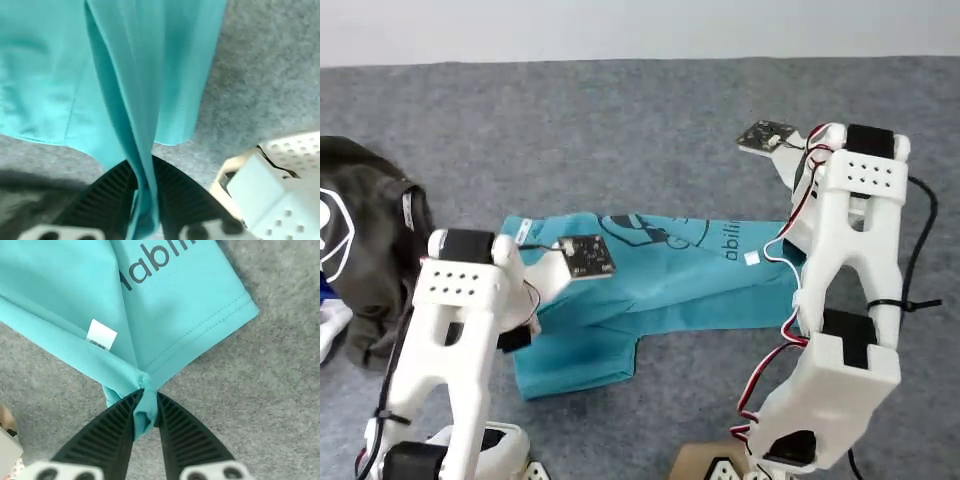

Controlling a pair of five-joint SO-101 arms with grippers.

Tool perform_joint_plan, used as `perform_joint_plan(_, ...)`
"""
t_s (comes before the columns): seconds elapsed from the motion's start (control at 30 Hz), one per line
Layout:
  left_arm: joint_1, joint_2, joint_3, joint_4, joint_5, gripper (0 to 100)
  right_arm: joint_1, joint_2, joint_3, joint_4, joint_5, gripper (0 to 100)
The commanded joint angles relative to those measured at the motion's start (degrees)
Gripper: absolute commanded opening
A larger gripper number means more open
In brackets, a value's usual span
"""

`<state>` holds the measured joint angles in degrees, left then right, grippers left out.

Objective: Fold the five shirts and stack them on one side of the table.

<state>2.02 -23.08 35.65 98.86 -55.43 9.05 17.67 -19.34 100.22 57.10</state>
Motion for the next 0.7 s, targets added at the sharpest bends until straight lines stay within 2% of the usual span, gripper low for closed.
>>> perform_joint_plan(0.0,0.26,-2.02,0.22,1.58,-0.62,0,0.92,-4.00,-0.35,1.63,0.62,0.9)
perform_joint_plan(0.1,0.35,-2.02,0.22,1.67,-0.62,1,1.36,-4.00,-0.35,1.36,0.62,0.9)
perform_joint_plan(0.27,-0.09,-2.11,0.13,1.67,-0.70,9,1.80,-4.44,-0.35,1.36,0.70,2.9)
perform_joint_plan(0.5,-0.18,-2.11,-0.31,1.67,-0.53,11,3.30,-4.62,-0.62,1.98,0.44,28.3)
perform_joint_plan(0.67,-0.26,-2.11,-1.36,1.49,-0.35,10,3.65,-6.55,-0.62,2.42,0.44,30.3)
